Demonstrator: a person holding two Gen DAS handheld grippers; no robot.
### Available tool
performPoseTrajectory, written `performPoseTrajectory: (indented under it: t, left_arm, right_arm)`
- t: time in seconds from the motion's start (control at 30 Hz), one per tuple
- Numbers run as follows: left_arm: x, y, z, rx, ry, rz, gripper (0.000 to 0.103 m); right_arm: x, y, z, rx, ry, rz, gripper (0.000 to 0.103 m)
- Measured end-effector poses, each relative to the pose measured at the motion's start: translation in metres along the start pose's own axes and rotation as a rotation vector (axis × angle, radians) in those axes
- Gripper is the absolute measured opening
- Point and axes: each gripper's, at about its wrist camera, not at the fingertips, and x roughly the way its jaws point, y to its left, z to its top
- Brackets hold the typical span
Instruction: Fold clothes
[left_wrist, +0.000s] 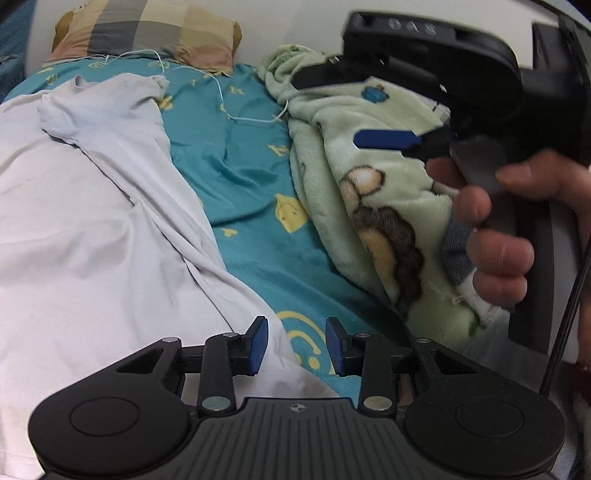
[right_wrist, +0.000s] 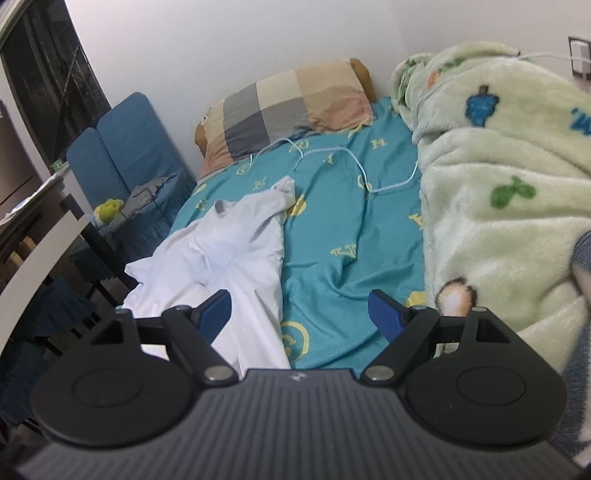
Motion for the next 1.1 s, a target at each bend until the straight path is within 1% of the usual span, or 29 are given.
performPoseTrajectory:
  t: [0.07,0.17,0.23,0.3,0.33,0.37,0.4,0.5,0.6,0.7,0.77,0.87,0.9,0.93,1.0,1.1]
  left_arm:
    - [0.011,0.002,-0.002,0.0,0.037,0.008,0.037]
    - [0.029,0.004,-0.006,-0.006,0.095,0.051,0.04]
    - [0.036,0.008,-0.008,-0.031,0.111,0.059,0.04]
    - [0.036,0.01,-0.008,-0.044,0.107,0.056,0.039]
    - [0.036,0.01,-0.007,-0.042,0.106,0.061,0.03]
    - [0.036,0.011,-0.008,-0.044,0.109,0.067,0.005]
    - [0.036,0.012,-0.008,-0.048,0.113,0.074,0.001]
    - [0.027,0.017,-0.006,-0.077,0.098,0.038,0.0]
    - [0.002,0.022,0.003,-0.119,0.056,-0.018,0.0]
    - [-0.023,0.028,0.012,-0.165,0.013,-0.068,0.0]
    - [-0.031,0.032,0.012,-0.182,0.0,-0.077,0.0]
    - [-0.03,0.033,0.009,-0.178,0.0,-0.069,0.0]
    - [-0.026,0.03,0.008,-0.172,0.009,-0.066,0.0]
    - [-0.021,0.028,0.007,-0.165,0.018,-0.063,0.003]
    - [-0.011,0.02,0.004,-0.128,0.041,-0.039,0.013]
    - [0.006,0.004,-0.005,-0.05,0.079,0.0,0.039]
  right_arm:
    - [0.005,-0.003,0.0,0.016,0.015,0.013,0.083]
    - [0.01,-0.006,0.0,0.028,0.023,0.01,0.083]
    - [0.012,-0.008,0.0,0.043,0.028,0.008,0.083]
    - [0.014,-0.01,0.0,0.055,0.03,0.007,0.083]
    - [0.014,-0.011,0.0,0.058,0.03,0.005,0.083]
    - [0.014,-0.012,0.0,0.06,0.03,0.002,0.083]
    - [0.015,-0.013,0.0,0.062,0.03,-0.001,0.083]
    - [0.016,-0.016,0.0,0.076,0.034,-0.009,0.083]
    - [0.016,-0.019,0.0,0.088,0.037,-0.027,0.083]
    - [0.014,-0.021,0.0,0.106,0.036,-0.026,0.083]
    - [0.012,-0.022,0.001,0.118,0.033,-0.019,0.083]
    - [0.008,-0.021,0.003,0.125,0.024,0.003,0.083]
    - [0.006,-0.02,0.004,0.125,0.019,0.008,0.083]
    - [0.004,-0.019,0.004,0.123,0.015,0.01,0.083]
    - [0.001,-0.019,0.005,0.118,0.006,0.011,0.083]
    - [-0.002,-0.02,0.007,0.123,-0.004,0.025,0.083]
